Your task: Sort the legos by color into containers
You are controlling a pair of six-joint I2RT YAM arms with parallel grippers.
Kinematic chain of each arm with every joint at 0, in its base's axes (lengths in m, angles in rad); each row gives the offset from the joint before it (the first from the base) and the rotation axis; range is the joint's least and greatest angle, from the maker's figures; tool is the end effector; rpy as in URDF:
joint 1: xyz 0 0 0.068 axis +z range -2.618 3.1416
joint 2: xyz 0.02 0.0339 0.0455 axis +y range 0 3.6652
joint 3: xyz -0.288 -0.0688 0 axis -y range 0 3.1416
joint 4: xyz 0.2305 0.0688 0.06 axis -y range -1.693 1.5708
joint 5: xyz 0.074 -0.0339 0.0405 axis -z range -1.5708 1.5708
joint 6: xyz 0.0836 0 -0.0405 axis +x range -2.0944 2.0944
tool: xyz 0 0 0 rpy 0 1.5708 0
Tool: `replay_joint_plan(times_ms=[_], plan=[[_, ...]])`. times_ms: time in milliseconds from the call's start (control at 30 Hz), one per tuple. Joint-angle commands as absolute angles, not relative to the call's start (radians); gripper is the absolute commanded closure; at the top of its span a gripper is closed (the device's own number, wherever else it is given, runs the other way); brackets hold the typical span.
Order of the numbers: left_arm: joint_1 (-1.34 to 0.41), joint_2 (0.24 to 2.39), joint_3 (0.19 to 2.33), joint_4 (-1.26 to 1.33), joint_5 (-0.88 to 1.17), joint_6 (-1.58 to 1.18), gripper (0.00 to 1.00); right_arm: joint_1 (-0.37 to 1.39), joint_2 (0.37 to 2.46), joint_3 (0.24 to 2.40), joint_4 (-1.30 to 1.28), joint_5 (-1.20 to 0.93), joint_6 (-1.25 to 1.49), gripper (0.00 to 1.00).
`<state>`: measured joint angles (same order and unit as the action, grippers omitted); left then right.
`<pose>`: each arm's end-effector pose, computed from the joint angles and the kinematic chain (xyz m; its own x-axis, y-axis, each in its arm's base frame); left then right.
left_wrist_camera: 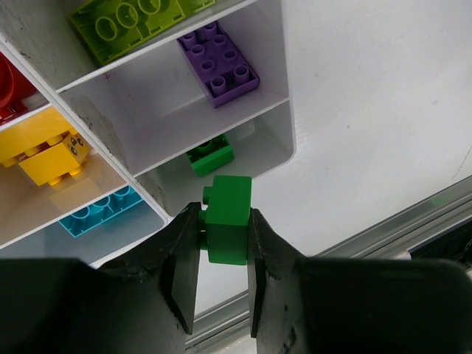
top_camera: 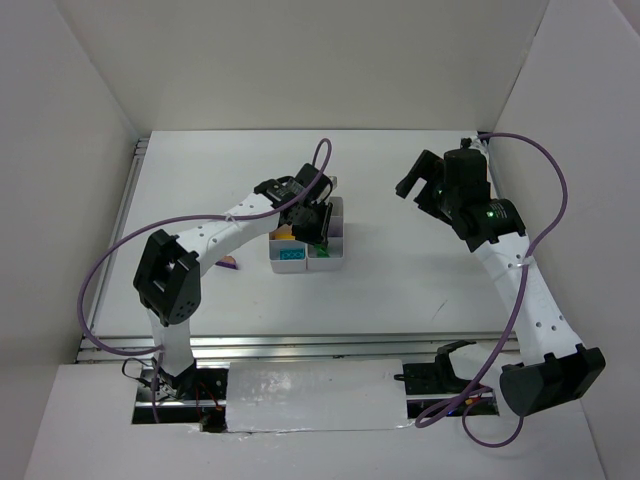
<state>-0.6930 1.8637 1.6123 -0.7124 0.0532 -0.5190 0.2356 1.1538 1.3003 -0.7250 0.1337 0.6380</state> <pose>0.3289 -0.2789 0.2607 -0.8767 0.0842 -0.4736 0.2608 0.9105 -0.3209 0.2495 0.0484 0.3841 -0.5002 0.4870 -0.7160 0.2180 0.8711 0.4401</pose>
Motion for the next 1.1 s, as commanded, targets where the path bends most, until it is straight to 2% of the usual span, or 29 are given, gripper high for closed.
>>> replay_joint_plan(times_ms=[0, 433, 533, 767, 867, 900, 1000, 1033, 1067], plan=[[-0.698, 1.856, 1.638, -0.713, 0.046, -0.499, 1.0, 0.229, 1.131, 1.293, -0.683, 0.127, 0.632, 0.0], [-0.698, 1.864, 1.663, -0.735, 0.012, -0.492, 1.0, 0.23, 1.117, 1.289, -0.684, 0.11, 0.624, 0.0], [-0.699, 1.852, 1.645, -0.726, 0.005, -0.491, 0.91, 0.229, 1.108, 1.275, -0.68, 0.104, 0.624, 0.0], [-0.699, 1.855, 1.626, -0.707, 0.005, -0.482, 0.85, 0.229, 1.126, 1.29, -0.69, 0.094, 0.62, 0.0], [-0.698, 1.856, 1.628, -0.701, 0.008, -0.482, 0.74, 0.229, 1.126, 1.295, -0.693, 0.095, 0.618, 0.0], [-0.699, 1.858, 1.626, -0.7, 0.015, -0.482, 0.66, 0.229, 1.126, 1.296, -0.693, 0.095, 0.618, 0.0], [-0.699, 1.855, 1.612, -0.689, 0.023, -0.482, 0.52, 0.229, 1.131, 1.298, -0.693, 0.095, 0.618, 0.0], [-0.699, 1.852, 1.608, -0.687, 0.025, -0.482, 0.43, 0.229, 1.132, 1.299, -0.692, 0.095, 0.618, 0.0], [-0.699, 1.852, 1.603, -0.684, 0.025, -0.482, 0.38, 0.229, 1.132, 1.299, -0.692, 0.094, 0.618, 0.0]])
